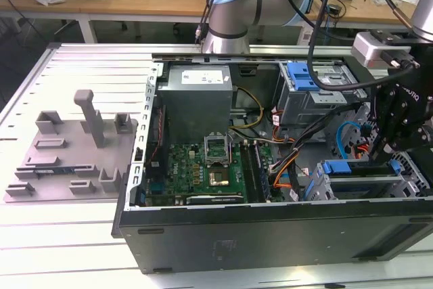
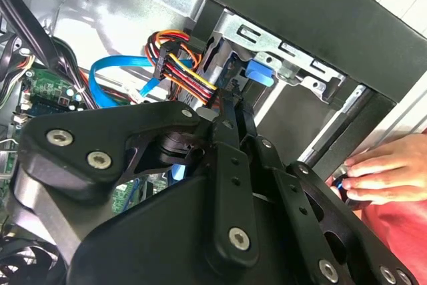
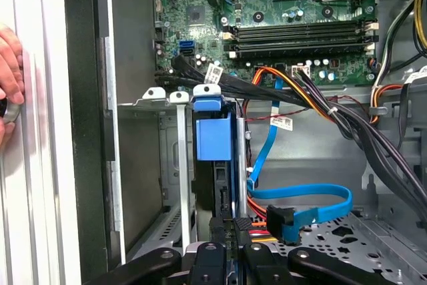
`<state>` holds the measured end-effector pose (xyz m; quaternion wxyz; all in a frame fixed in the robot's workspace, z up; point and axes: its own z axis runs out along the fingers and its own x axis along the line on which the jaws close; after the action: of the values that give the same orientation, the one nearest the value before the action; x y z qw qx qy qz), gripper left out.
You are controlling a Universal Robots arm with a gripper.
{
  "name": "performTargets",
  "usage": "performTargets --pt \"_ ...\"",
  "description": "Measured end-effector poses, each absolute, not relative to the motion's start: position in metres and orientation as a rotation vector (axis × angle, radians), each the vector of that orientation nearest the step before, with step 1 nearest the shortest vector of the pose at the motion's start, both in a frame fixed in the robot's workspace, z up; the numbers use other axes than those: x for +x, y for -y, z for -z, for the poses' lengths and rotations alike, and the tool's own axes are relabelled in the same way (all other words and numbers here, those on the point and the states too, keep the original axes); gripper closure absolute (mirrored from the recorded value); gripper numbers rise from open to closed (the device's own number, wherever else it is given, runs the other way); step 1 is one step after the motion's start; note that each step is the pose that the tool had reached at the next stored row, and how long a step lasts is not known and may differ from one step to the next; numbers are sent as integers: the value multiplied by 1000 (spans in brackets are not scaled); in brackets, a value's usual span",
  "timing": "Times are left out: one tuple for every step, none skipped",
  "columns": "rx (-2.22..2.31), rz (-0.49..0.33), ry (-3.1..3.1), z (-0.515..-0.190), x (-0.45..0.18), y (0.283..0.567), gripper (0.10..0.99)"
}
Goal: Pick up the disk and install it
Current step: 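Insert the first disk wire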
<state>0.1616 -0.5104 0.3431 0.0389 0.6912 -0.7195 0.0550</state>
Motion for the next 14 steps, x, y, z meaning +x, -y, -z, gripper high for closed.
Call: performTargets --pt "2119 -169 2206 -343 162 510 922" --pt "2119 -169 2206 -342 162 510 922" --pt "2119 -169 2206 -342 162 510 922" --pt "2119 -169 2206 -342 162 510 922" --pt "2119 -169 2206 -341 162 510 922" --pt "2119 -169 2206 -341 162 510 922" --pt "2119 -169 2206 -341 162 510 922" --pt "2119 -169 2206 -341 162 510 922" --pt "2119 -169 2206 -341 162 510 922" --pt "2119 -169 2206 -340 162 510 922" --pt "2119 -169 2206 -340 162 510 922" --pt "2119 -169 2206 -340 162 510 922" --pt "2119 -169 2206 -340 162 510 922" --pt "2119 -169 2206 -340 162 510 922"
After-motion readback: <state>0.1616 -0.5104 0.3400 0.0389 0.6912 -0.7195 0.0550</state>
